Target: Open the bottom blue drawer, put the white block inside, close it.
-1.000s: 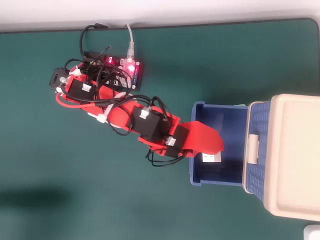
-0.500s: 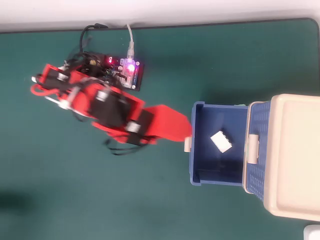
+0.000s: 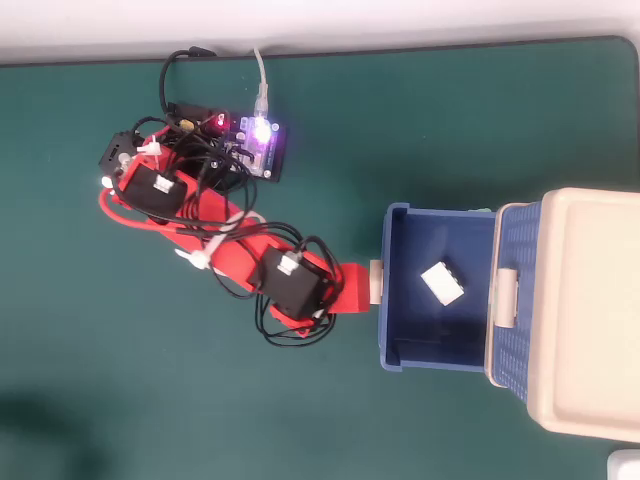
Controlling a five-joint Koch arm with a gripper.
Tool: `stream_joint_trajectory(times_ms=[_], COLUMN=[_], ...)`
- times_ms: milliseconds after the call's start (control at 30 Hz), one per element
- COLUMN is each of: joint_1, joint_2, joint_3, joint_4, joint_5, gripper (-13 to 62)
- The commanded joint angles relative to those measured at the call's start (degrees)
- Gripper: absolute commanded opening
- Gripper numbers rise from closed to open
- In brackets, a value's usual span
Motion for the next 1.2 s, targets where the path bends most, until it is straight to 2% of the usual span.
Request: stream_joint_trajectory(times_ms=[0, 233, 433, 700, 867, 933, 1033, 1167], joint_1=[-1.0, -3.3, -6.1, -10.8, -11.1, -10.9, -8.7, 0.5], joint_2=[-0.4, -2.3, -10.0, -23.1, -27.1, -25.4, -15.6, 1.2], joint_3=[-0.9, -3.1, -7.8, -22.9, -30.8, -32.2, -33.5, -33.5], joint_4=[-1.8, -12.7, -25.8, -38.0, -38.1, -34.1, -18.8, 2.5], joint_5=[0.2, 0.4, 0.3, 0.3, 0.5, 0.6, 0.6, 0.3], gripper=[34.1, 34.1, 34.5, 34.5, 34.6, 34.8, 34.6, 34.3])
